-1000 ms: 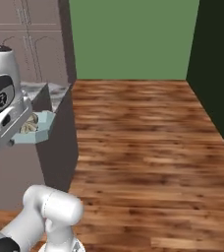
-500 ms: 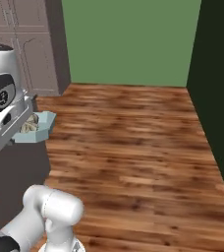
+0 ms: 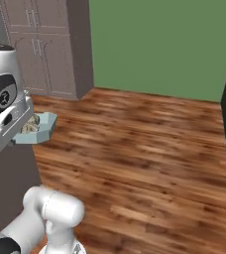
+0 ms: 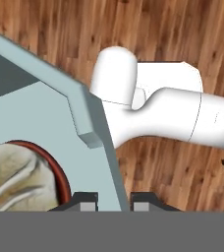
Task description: Place two dumplings into each of the tupperware containers and then place the containers in the fridge.
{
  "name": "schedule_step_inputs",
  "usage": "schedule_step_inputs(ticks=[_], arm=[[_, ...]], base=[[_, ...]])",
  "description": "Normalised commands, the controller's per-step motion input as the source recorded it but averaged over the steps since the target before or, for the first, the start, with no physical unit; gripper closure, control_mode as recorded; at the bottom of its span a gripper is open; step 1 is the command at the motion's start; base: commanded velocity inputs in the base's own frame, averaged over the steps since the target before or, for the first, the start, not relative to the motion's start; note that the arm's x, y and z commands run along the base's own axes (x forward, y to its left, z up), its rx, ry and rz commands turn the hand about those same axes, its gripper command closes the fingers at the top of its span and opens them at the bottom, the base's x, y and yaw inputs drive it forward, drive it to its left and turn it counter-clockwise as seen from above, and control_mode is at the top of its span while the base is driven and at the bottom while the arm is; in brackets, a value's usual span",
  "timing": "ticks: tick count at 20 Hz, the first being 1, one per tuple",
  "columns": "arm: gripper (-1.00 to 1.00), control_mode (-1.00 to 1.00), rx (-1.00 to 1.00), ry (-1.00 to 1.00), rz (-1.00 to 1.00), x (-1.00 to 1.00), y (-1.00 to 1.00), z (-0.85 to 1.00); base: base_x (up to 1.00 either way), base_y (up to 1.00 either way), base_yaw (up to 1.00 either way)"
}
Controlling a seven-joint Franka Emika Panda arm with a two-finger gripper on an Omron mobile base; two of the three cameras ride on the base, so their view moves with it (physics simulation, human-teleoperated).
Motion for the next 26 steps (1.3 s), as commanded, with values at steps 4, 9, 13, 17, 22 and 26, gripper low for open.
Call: schedule_step_inputs(ticks=[4, 9, 13, 17, 22, 26], arm=[[1.00, 1.00, 0.00, 0.00, 0.00, 0.00, 0.00, 0.00], [1.00, 1.00, 0.00, 0.00, 0.00, 0.00, 0.00, 0.00], [1.00, 1.00, 0.00, 0.00, 0.00, 0.00, 0.00, 0.00], [1.00, 1.00, 0.00, 0.00, 0.00, 0.00, 0.00, 0.00], [1.00, 1.00, 0.00, 0.00, 0.00, 0.00, 0.00, 0.00], [1.00, 1.00, 0.00, 0.00, 0.00, 0.00, 0.00, 0.00]], base=[[1.00, -0.68, 0.41], [1.00, -0.71, 0.40], [1.00, -0.71, 0.40], [1.00, -0.67, 0.41], [1.00, -0.69, 0.39], [1.00, -0.67, 0.38]])
